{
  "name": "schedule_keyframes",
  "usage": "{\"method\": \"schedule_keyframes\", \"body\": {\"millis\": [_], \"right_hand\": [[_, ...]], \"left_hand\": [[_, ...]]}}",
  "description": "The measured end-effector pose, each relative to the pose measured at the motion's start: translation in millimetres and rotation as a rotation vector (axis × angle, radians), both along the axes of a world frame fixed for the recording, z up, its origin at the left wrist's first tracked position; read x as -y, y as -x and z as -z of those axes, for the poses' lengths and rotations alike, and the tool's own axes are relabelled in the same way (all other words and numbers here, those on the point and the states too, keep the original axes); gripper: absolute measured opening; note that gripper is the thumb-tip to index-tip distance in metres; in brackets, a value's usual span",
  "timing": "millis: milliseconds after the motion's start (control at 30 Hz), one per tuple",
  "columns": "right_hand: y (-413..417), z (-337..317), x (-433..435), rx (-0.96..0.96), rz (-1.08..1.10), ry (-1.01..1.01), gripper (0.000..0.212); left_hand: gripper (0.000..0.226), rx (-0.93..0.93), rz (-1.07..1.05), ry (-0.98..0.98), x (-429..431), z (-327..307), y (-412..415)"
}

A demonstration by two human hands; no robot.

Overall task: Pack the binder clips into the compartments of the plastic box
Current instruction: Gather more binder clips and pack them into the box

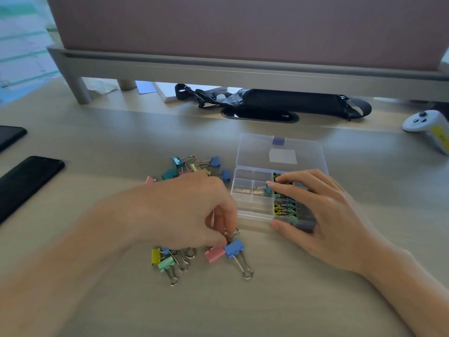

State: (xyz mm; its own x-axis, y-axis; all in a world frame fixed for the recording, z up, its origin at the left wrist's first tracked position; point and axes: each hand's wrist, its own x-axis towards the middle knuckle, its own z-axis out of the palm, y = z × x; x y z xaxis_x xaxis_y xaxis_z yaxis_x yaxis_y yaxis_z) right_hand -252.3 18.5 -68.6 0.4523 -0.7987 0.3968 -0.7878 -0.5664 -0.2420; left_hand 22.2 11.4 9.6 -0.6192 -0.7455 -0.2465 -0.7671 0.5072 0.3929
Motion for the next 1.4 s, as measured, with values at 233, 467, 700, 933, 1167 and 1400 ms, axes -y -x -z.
{"method": "schedule_keyframes", "body": {"millis": [233, 467, 700, 933, 1167, 1400], "right_hand": [[0.0, -0.1, -1.4, 0.008, 0.004, -0.008, 0.059], [0.0, -0.3, -1.4, -0.001, 0.007, -0.015, 0.061], [0.2, -1.7, -2.2, -0.017, 0.016, -0.014, 0.063], [-0.7, -1.2, -2.7, 0.017, 0.009, -0.014, 0.064], [0.6, -0.4, -2.3, 0.036, 0.016, -0.031, 0.067], [0.9, 0.7, -1.3, 0.032, 0.017, -0.034, 0.067]], "left_hand": [[0.014, 0.011, -0.087, 0.091, -7.2, 3.9, 5.4], [0.015, 0.001, -0.173, 0.162, -10.9, 3.9, 9.4], [0.019, -0.048, -0.116, 0.089, -8.3, 6.2, 6.7], [0.012, -0.394, -0.222, 0.226, 22.3, 1.1, 29.4], [0.009, -0.262, -0.158, 0.256, 33.6, 12.5, 57.0], [0.014, -0.133, -0.114, 0.381, 35.4, 7.7, 60.4]]}}
